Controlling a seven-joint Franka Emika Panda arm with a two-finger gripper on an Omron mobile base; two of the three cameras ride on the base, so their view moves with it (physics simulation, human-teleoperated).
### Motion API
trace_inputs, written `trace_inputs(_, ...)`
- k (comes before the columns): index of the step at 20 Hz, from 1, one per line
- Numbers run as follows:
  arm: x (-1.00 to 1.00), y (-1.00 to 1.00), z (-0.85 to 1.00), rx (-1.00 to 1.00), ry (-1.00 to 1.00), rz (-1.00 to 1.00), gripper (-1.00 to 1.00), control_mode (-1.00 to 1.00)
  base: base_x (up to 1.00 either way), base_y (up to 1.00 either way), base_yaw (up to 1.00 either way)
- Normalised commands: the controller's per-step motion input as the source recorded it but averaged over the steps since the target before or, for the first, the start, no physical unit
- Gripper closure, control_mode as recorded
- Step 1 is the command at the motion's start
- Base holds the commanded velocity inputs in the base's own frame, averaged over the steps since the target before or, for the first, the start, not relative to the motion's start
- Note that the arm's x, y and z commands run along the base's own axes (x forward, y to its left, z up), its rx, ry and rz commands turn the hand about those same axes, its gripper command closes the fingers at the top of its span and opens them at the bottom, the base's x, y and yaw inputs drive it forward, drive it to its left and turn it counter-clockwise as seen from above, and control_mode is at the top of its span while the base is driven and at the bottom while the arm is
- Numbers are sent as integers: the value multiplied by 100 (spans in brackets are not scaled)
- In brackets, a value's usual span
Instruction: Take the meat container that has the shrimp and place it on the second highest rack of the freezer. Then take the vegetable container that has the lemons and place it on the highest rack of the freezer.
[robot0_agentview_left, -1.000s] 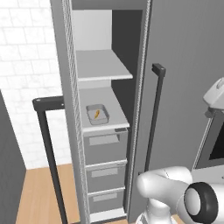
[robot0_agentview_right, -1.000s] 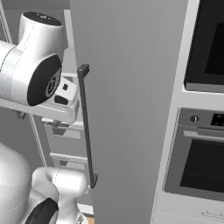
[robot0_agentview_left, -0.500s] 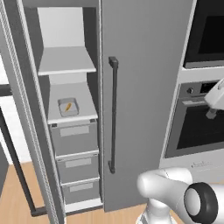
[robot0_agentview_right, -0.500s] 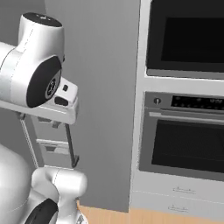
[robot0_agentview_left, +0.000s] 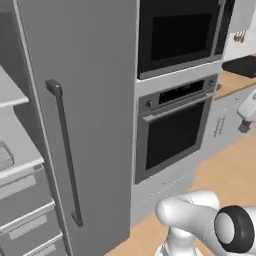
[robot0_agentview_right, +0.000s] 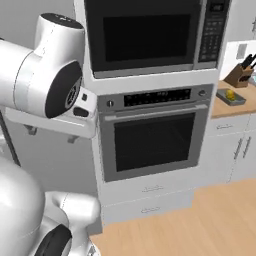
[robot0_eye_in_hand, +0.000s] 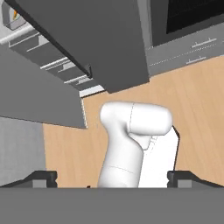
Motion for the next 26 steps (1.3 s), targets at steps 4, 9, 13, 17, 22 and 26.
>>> trace_inputs(4,0,0,0,0,0,0,-100,100,0,-31,-77)
trace_inputs(9,0,0,0,0,0,0,-100,100,0,-58,-64)
trace_inputs(13,0,0,0,0,0,0,-100,100,11,-62,-52)
trace_inputs(17,0,0,0,0,0,0,-100,100,56,-41,-33)
trace_inputs(22,0,0,0,0,0,0,-100,100,87,-17,-16)
trace_inputs(26,0,0,0,0,0,0,-100,100,87,-6,-12)
